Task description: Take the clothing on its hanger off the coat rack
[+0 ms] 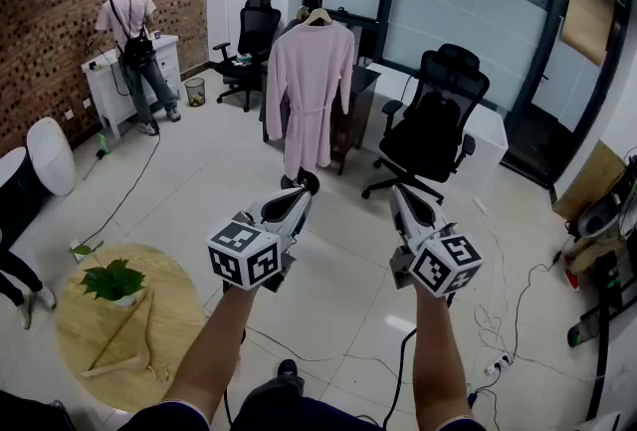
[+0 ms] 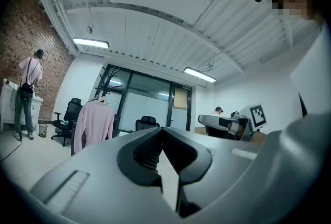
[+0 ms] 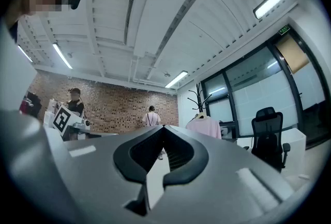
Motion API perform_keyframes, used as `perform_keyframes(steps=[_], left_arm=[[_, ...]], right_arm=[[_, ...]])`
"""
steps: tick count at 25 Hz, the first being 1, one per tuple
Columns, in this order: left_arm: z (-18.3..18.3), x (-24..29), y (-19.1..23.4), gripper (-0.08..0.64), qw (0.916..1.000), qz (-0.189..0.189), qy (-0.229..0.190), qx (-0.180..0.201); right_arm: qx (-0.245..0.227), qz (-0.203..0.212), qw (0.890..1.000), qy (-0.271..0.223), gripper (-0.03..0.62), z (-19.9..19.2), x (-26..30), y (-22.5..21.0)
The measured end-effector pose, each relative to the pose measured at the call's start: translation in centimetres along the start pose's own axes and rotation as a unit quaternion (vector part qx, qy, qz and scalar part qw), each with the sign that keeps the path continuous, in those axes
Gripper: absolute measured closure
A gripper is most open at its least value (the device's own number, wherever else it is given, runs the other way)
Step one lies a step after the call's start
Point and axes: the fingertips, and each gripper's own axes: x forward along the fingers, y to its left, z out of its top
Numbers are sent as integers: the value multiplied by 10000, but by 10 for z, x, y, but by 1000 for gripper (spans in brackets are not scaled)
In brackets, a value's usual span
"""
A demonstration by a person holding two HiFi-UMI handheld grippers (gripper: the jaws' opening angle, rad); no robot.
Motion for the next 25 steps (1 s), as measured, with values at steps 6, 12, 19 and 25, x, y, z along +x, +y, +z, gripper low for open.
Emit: perform_keyframes(steps=[6, 12, 19, 25], left_arm=[[5, 52, 59, 548, 10000, -64, 75, 12], [12, 98, 108, 549, 10000, -16, 33, 58], [11, 166, 170, 548, 9996, 249, 43, 159], [10, 236, 217, 548, 9980, 585, 46, 229]], right_arm=[[52, -107, 9999, -6, 592, -4, 68, -42], [41, -77, 9999, -50, 592, -8, 122, -80], [102, 156, 9997, -135, 592, -19, 194, -144], [-6, 387, 9992, -122, 592, -25, 258, -208]])
